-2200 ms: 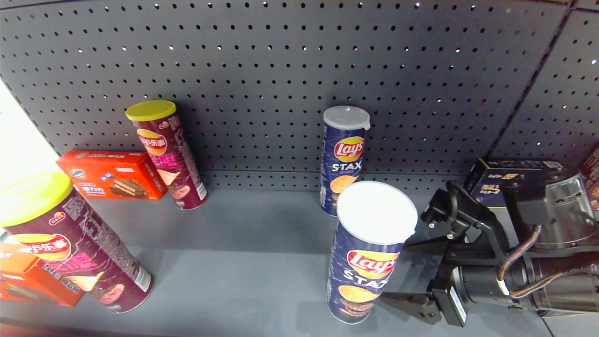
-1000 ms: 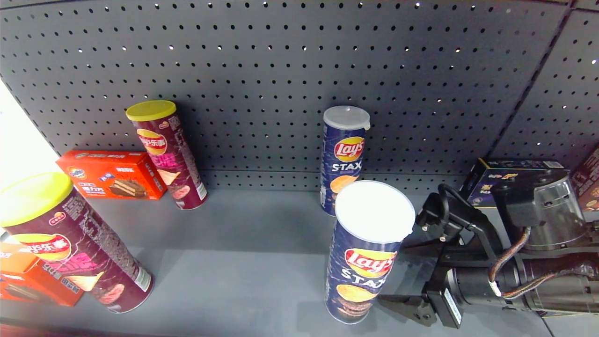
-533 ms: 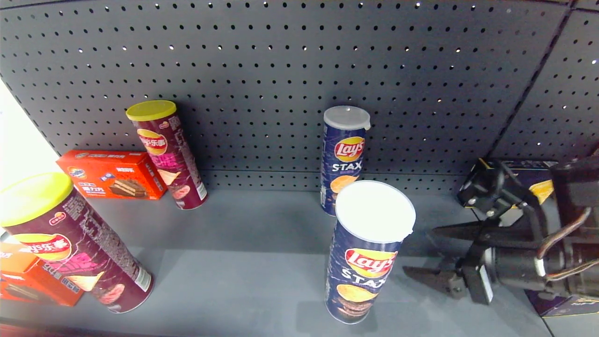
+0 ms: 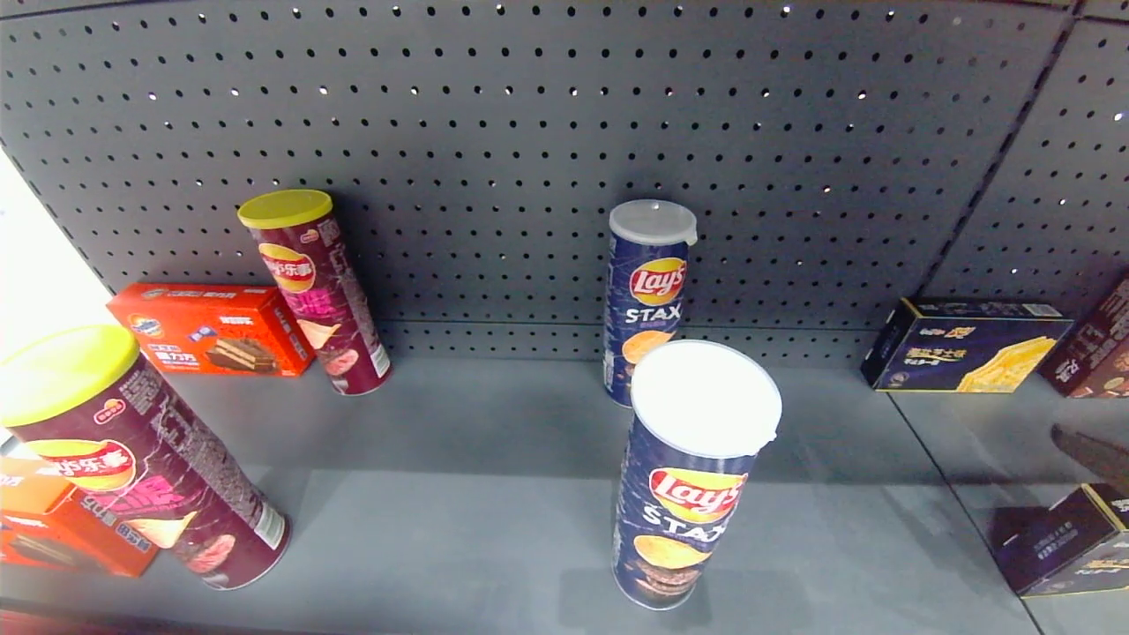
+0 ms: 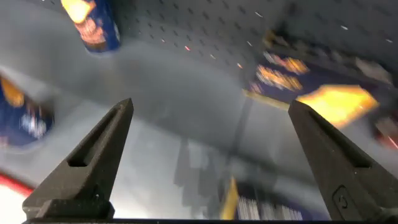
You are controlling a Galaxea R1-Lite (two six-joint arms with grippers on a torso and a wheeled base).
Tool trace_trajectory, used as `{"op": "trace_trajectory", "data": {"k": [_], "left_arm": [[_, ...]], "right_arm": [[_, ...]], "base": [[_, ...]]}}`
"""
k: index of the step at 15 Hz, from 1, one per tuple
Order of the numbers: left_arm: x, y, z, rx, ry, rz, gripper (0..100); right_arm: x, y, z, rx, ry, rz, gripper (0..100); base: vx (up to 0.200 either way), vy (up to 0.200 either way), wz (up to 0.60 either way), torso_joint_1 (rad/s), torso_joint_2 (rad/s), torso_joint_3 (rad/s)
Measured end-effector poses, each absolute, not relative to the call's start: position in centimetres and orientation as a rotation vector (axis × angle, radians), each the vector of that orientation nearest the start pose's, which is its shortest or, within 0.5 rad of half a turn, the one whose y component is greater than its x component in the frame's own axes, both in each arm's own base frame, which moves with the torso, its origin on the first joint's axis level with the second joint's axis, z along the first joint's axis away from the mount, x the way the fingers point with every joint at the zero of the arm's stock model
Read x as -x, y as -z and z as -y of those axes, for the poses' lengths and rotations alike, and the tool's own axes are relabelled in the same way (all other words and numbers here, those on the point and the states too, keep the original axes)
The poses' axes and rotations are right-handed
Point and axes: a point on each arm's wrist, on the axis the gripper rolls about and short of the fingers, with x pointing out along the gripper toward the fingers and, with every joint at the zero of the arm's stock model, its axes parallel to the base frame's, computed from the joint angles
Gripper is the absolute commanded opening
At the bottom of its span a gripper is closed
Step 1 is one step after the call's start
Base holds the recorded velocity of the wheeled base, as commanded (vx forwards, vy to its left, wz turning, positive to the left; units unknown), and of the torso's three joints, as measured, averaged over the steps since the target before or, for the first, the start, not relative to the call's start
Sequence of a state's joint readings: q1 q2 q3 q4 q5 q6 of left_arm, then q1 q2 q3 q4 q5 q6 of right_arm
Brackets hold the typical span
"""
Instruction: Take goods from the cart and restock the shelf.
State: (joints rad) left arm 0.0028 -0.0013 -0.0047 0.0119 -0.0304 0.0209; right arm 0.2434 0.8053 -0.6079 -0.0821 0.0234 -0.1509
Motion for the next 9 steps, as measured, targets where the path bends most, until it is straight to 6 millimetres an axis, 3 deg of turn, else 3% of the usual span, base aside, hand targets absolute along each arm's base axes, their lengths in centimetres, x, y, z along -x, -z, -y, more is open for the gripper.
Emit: {"op": "trace_trajectory", "data": {"k": [2,4,9], "left_arm": [[2.3,-7.6,0.1,-0.021,0.027,-0.006,100],[2.3,-7.6,0.1,-0.021,0.028,-0.006,100],[2.3,-7.6,0.1,-0.021,0.027,-0.006,100]], "right_arm": [[-6.4,-23.9,-1.5,0.161,-0.258,-0.079,100],[-6.7,-23.9,-1.8,0.169,-0.288,-0.082,100],[-10.6,-23.2,-5.7,0.228,-0.563,-0.210,100]], "base": [[0.000,0.000,0.00,0.000,0.00,0.000],[0.000,0.000,0.00,0.000,0.00,0.000],[0.000,0.000,0.00,0.000,0.00,0.000]]}}
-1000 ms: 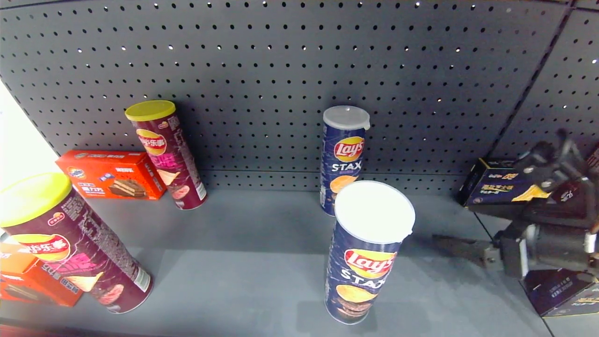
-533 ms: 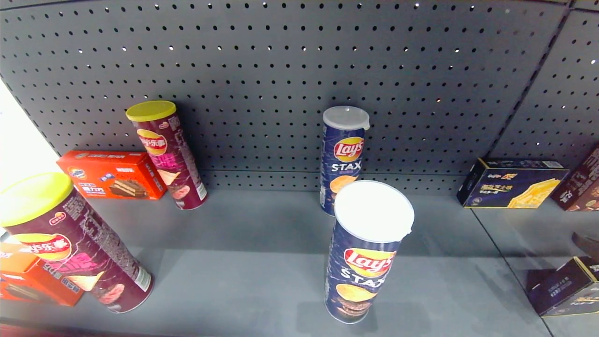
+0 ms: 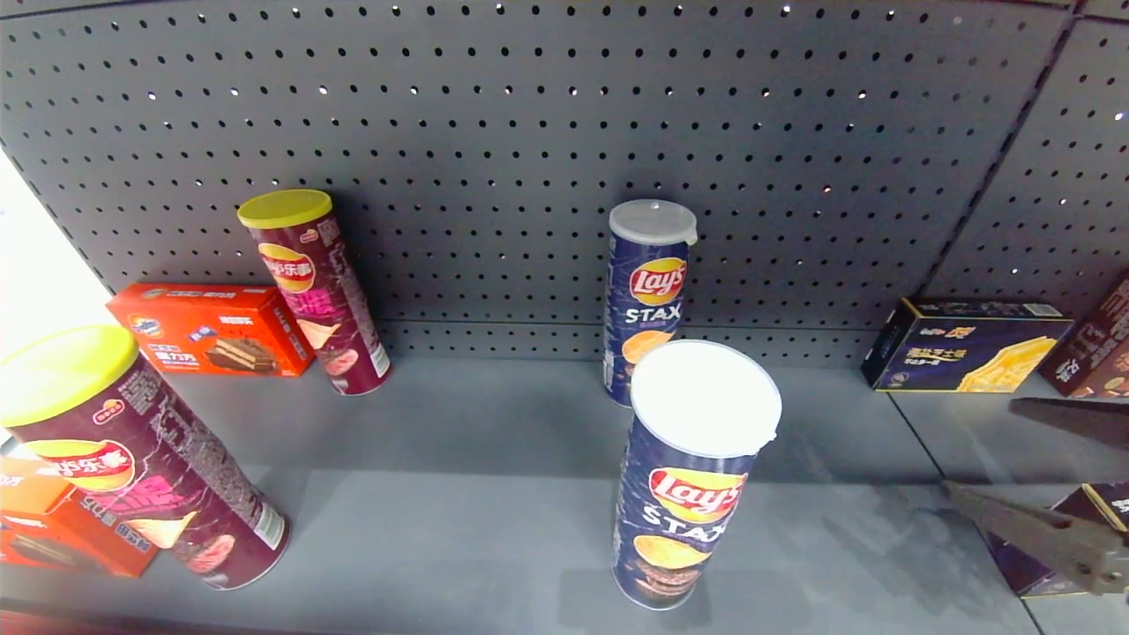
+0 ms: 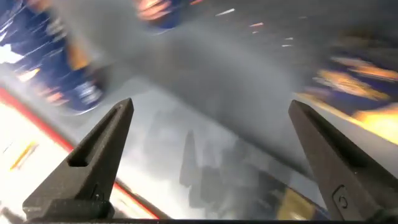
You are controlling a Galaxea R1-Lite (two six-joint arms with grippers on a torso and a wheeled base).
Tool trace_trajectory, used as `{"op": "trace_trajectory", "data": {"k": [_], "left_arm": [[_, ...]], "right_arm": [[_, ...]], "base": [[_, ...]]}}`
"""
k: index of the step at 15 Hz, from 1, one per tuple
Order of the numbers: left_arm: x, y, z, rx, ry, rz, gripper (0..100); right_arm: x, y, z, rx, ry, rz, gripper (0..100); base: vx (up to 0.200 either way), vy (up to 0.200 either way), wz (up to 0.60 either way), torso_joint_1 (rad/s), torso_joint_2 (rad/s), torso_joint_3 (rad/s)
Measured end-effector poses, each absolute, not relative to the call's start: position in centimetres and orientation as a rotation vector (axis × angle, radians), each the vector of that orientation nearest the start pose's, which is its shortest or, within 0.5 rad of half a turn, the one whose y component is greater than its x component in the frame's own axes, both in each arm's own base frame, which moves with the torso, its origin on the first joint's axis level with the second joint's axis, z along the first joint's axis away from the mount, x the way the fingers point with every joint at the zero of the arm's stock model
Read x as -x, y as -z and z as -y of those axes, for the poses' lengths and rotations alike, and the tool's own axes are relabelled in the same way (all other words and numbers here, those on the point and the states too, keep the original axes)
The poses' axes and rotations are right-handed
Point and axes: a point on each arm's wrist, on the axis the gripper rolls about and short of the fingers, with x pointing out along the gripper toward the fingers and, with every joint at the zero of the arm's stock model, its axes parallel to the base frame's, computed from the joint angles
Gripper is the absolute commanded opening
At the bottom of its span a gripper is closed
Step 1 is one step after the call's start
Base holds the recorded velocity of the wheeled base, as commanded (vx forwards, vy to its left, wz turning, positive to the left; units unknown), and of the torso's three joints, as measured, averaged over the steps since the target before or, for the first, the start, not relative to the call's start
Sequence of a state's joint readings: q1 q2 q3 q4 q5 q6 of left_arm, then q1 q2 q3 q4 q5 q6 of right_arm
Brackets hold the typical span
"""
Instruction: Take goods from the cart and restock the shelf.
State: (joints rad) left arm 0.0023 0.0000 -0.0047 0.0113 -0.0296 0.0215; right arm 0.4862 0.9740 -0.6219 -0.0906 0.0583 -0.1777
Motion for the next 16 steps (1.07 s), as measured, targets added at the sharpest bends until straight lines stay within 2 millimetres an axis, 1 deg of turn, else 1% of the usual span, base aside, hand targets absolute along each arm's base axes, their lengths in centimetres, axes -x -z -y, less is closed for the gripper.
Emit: {"op": "trace_trajectory", "data": {"k": [3,5,7,9,12,16], "left_arm": [[2.3,-7.6,0.1,-0.021,0.026,-0.006,100],[2.3,-7.6,0.1,-0.021,0.026,-0.006,100],[2.3,-7.6,0.1,-0.021,0.027,-0.006,100],[2.3,-7.6,0.1,-0.021,0.027,-0.007,100],[2.3,-7.6,0.1,-0.021,0.027,-0.007,100],[2.3,-7.6,0.1,-0.021,0.027,-0.007,100]], "right_arm": [[-13.0,-21.8,-9.0,0.267,-0.679,-0.291,100],[-13.9,-20.8,-10.8,0.293,-0.736,-0.343,100],[-14.4,-20.0,-12.1,0.315,-0.776,-0.382,100],[-14.9,-19.7,-13.1,0.328,-0.799,-0.404,100],[-15.9,-19.6,-14.2,0.330,-0.805,-0.400,100],[-16.8,-19.3,-15.1,0.336,-0.811,-0.416,100]], "base": [[0.000,0.000,0.00,0.000,0.00,0.000],[0.000,0.000,0.00,0.000,0.00,0.000],[0.000,0.000,0.00,0.000,0.00,0.000],[0.000,0.000,0.00,0.000,0.00,0.000],[0.000,0.000,0.00,0.000,0.00,0.000],[0.000,0.000,0.00,0.000,0.00,0.000]]}}
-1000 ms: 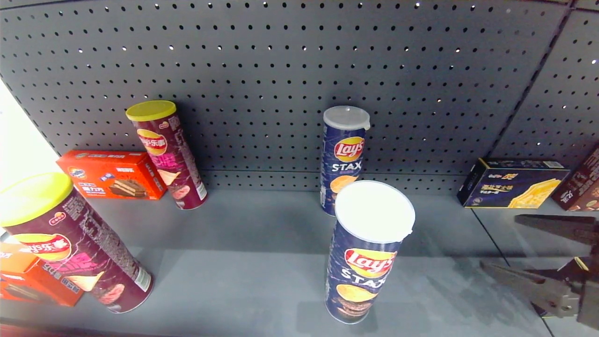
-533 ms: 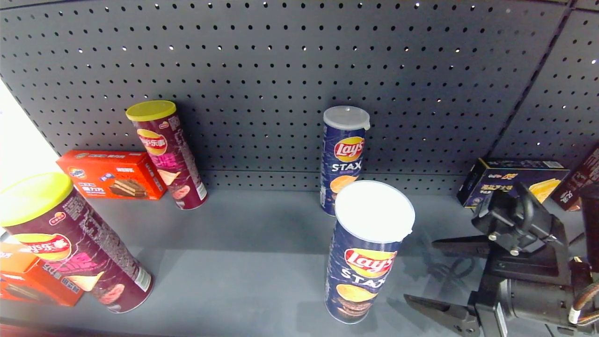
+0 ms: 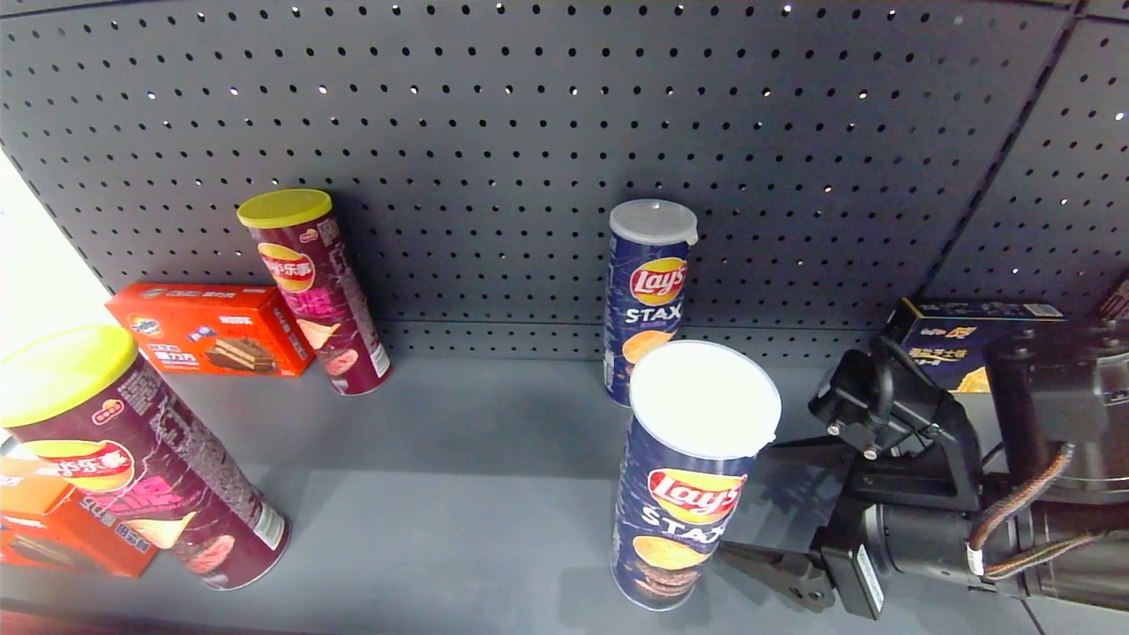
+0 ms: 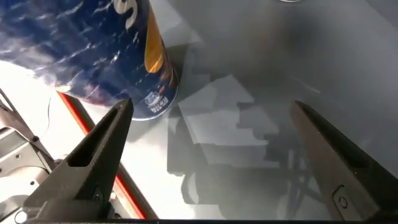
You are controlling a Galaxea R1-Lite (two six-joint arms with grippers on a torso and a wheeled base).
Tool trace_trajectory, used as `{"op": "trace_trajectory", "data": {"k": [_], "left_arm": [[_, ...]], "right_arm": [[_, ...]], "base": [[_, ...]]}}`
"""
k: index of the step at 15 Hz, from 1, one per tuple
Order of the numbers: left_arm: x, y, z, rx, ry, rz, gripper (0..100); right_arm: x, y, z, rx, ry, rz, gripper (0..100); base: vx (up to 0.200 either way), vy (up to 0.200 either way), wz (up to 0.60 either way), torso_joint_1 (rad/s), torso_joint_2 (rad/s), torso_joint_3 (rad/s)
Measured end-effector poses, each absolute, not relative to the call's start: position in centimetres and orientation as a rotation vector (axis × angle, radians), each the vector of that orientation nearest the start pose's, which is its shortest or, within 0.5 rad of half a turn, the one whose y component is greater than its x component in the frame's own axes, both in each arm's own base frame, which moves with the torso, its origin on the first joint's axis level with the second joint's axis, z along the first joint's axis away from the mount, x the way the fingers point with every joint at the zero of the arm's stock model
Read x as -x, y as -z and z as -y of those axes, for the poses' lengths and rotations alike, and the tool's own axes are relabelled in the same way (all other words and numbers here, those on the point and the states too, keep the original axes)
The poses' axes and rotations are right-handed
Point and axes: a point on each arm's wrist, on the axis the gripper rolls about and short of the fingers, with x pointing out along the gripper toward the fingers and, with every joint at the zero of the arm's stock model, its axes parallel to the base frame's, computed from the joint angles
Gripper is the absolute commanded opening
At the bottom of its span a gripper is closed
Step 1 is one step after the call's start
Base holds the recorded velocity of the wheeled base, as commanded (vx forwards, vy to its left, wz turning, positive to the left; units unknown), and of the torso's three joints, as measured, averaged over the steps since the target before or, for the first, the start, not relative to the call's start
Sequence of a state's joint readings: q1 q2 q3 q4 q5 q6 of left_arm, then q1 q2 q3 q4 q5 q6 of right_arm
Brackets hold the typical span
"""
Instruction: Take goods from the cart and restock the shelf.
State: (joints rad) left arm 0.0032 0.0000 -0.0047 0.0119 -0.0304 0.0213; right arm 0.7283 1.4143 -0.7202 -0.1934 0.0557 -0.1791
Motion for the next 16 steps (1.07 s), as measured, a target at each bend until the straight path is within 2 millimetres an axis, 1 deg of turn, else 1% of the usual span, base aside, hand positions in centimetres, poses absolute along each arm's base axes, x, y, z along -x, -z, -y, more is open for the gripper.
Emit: {"op": "trace_trajectory", "data": {"k": [5,7,8,10,12,13,14,15,16], "left_arm": [[2.3,-7.6,0.1,-0.021,0.028,-0.007,100],[2.3,-7.6,0.1,-0.020,0.026,-0.007,100],[2.3,-7.6,0.1,-0.020,0.026,-0.007,100],[2.3,-7.6,0.1,-0.020,0.026,-0.006,100],[2.3,-7.6,0.1,-0.019,0.027,-0.006,100],[2.3,-7.6,0.1,-0.019,0.028,-0.007,100],[2.3,-7.6,0.1,-0.019,0.028,-0.007,100],[2.3,-7.6,0.1,-0.019,0.028,-0.007,100],[2.3,-7.6,0.1,-0.020,0.028,-0.007,100]], "right_arm": [[-17.0,-19.1,-15.2,0.338,-0.806,-0.424,100],[-17.2,-19.6,-14.7,0.321,-0.780,-0.394,100],[-17.3,-20.4,-13.9,0.301,-0.743,-0.359,100],[-17.0,-22.7,-11.2,0.255,-0.631,-0.260,100],[-15.2,-25.4,-7.7,0.210,-0.491,-0.131,100],[-13.7,-26.3,-6.0,0.193,-0.423,-0.069,100],[-11.6,-26.9,-4.3,0.179,-0.353,-0.007,100],[-9.4,-26.9,-2.9,0.171,-0.293,0.038,100],[-7.2,-26.4,-1.9,0.167,-0.243,0.067,100]], "base": [[0.000,0.000,0.00,0.000,0.00,0.000],[0.000,0.000,0.00,0.000,0.00,0.000],[0.000,0.000,0.00,0.000,0.00,0.000],[0.000,0.000,0.00,0.000,0.00,0.000],[0.000,0.000,0.00,0.000,0.00,0.000],[0.000,0.000,0.00,0.000,0.00,0.000],[0.000,0.000,0.00,0.000,0.00,0.000],[0.000,0.000,0.00,0.000,0.00,0.000],[0.000,0.000,0.00,0.000,0.00,0.000]]}}
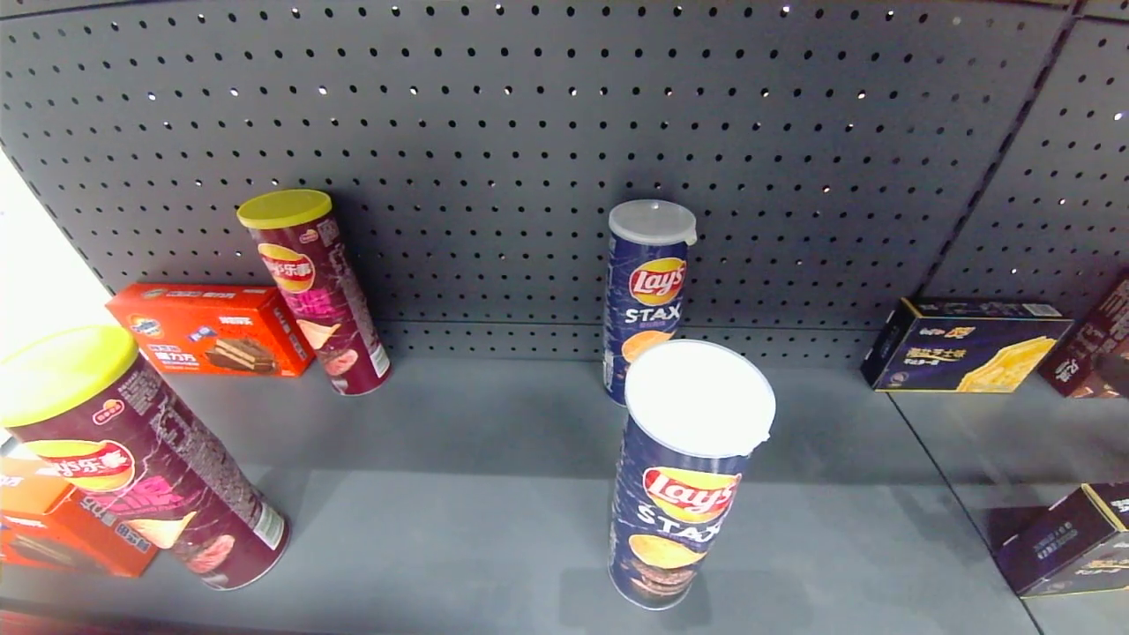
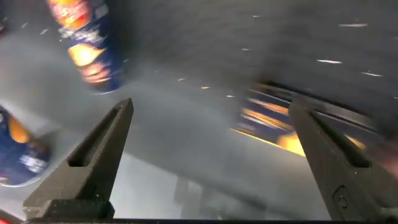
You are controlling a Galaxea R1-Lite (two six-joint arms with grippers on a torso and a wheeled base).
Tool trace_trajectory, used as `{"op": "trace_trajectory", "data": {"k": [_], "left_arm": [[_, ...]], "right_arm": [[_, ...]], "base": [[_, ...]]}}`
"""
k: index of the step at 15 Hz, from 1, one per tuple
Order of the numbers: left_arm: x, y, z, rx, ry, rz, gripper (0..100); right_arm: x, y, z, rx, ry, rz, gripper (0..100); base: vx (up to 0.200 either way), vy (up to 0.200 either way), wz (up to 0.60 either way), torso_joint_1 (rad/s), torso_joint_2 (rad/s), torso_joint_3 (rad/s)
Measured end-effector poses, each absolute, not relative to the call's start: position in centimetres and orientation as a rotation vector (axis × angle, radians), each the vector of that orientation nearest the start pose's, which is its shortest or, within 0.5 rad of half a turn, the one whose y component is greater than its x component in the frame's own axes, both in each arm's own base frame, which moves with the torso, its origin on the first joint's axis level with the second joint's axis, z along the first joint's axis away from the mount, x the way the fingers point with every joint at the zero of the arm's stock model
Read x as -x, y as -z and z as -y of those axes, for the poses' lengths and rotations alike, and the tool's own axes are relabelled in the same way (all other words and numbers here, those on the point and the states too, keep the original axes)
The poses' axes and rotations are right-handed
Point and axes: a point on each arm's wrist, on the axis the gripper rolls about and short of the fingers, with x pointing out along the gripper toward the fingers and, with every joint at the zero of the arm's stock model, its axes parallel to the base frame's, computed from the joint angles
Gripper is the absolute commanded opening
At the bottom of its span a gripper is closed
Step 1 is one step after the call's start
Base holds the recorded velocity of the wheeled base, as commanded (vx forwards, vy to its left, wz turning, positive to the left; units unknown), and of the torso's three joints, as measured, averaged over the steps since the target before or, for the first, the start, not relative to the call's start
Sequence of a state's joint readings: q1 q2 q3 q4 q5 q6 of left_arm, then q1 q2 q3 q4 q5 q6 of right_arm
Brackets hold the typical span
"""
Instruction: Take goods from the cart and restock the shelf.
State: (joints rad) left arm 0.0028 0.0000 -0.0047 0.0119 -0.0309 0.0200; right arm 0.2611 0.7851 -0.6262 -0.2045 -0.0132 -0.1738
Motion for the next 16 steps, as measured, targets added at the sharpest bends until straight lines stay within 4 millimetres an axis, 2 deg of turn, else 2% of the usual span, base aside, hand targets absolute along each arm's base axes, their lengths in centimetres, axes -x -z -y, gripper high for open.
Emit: {"op": "trace_trajectory", "data": {"k": [3,5,9,10,13,16], "left_arm": [[2.3,-7.6,0.1,-0.019,0.028,-0.007,100],[2.3,-7.6,0.1,-0.019,0.028,-0.006,100],[2.3,-7.6,0.1,-0.020,0.026,-0.005,100],[2.3,-7.6,0.1,-0.019,0.026,-0.005,100],[2.3,-7.5,0.1,-0.020,0.027,-0.007,100],[2.3,-7.6,0.1,-0.021,0.027,-0.002,100]], "right_arm": [[-0.8,-21.6,-0.1,0.169,-0.151,0.062,100],[1.7,-16.7,0.3,0.149,-0.106,0.014,100],[1.6,-10.3,0.2,0.081,-0.074,-0.001,100],[1.5,-9.3,0.2,0.056,-0.068,-0.024,100],[1.5,-7.9,0.2,0.010,-0.055,-0.087,100],[1.6,-7.8,0.2,0.017,-0.090,-0.089,100]], "base": [[0.000,0.000,0.00,0.000,0.00,0.000],[0.000,0.000,0.00,0.000,0.00,0.000],[0.000,0.000,0.00,0.000,0.00,0.000],[0.000,0.000,0.00,0.000,0.00,0.000],[0.000,0.000,0.00,0.000,0.00,0.000],[0.000,0.000,0.00,0.000,0.00,0.000]]}}
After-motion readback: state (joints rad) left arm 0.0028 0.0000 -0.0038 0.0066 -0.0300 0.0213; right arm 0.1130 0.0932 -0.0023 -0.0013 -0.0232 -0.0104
